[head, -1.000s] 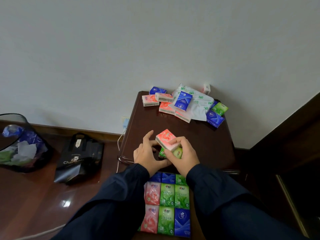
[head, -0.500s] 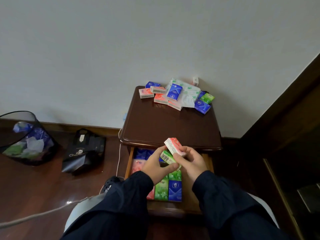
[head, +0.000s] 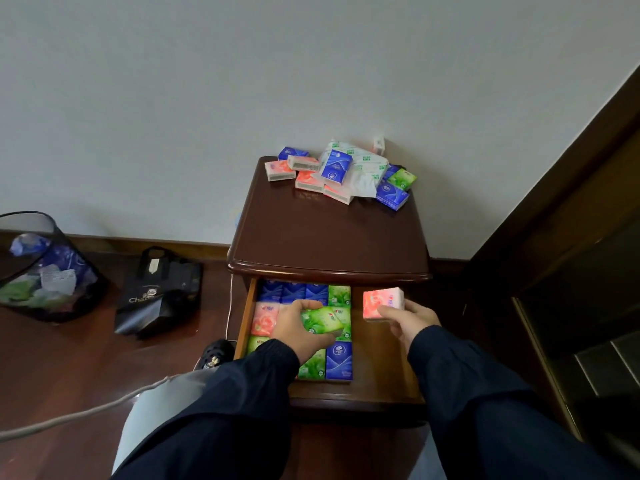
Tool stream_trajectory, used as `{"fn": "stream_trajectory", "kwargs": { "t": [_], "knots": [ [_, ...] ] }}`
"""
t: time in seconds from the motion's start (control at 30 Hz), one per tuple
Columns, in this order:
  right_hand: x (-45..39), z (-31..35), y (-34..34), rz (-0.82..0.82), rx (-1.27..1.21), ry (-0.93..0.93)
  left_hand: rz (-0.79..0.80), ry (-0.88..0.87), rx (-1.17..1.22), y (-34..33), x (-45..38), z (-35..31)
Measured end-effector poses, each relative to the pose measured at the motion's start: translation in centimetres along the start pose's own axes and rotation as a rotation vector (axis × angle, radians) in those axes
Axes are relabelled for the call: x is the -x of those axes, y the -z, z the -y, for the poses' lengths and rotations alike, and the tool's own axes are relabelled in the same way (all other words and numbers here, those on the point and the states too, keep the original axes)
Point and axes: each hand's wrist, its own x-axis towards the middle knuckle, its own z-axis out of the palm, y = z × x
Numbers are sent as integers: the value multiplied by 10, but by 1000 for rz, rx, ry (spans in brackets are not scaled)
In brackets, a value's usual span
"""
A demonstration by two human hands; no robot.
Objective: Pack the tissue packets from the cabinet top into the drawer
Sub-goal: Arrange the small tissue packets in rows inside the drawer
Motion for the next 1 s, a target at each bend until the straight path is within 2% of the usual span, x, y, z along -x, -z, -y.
{"fn": "stream_trajectory", "kwargs": {
  "t": [0.27, 0.37, 0.47, 0.53, 0.67, 0.87, 1.0],
  "knots": [
    [-16, -12, -30, 0, 39, -138, 35, 77, 116, -10, -11, 12],
    [-23, -19, -35, -97, 314, -22, 9, 91, 100, -11, -16, 20],
    [-30, -25, -33, -186, 714, 217, 10, 133, 128, -11, -21, 23],
    [-31, -28, -34, -190, 888, 342, 20, 162, 132, -13, -23, 25],
    [-31, -33, -38, -170, 1151, 393, 16, 171, 149, -15, -27, 27],
    [-28, -40, -48, -159, 973, 393, 25, 207, 180, -14, -30, 28],
    [-28, -42, -49, -142, 924, 328, 20, 225, 205, -17, -30, 30]
  ]
}}
